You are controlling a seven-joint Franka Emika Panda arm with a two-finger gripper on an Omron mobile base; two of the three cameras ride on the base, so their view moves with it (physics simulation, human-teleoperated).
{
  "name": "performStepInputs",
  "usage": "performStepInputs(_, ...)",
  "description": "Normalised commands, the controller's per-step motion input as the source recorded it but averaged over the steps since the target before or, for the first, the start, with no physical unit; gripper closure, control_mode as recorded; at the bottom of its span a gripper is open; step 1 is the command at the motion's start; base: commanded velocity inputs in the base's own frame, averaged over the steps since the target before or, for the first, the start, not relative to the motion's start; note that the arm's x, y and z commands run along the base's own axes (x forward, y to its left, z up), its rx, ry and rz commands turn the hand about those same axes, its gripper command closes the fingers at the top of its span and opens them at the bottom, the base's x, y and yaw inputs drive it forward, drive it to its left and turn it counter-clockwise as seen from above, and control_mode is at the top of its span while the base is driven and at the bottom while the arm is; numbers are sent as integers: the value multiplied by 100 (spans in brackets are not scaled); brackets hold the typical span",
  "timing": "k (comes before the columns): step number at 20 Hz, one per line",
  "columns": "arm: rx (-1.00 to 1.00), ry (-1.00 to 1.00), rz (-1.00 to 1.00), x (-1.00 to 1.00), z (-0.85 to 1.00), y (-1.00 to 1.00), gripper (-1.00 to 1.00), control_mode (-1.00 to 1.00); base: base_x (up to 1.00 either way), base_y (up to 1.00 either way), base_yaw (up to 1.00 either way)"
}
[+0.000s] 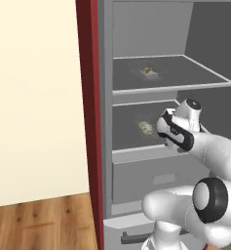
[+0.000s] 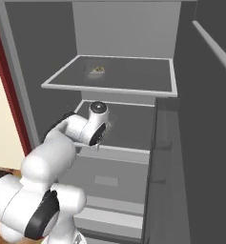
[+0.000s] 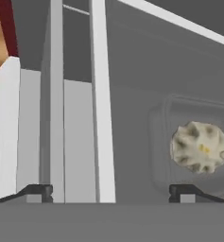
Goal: Place two dumplings into each of the tupperware containers and then place the containers in the fridge.
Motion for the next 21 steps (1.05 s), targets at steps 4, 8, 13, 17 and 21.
performStepInputs(4, 0, 15, 0, -100, 36, 0, -100, -100, 0, 0, 0)
performStepInputs(8, 0, 6, 0, -100, 8, 0, -100, -100, 0, 0, 0)
performStepInputs(13, -3, 11, 0, -95, 50, 53, -100, -100, 0, 0, 0)
performStepInputs(17, -7, 13, 0, -52, 70, 85, -100, -100, 0, 0, 0)
performStepInputs(21, -1, 8, -2, -19, 83, 24, -100, -100, 0, 0, 0)
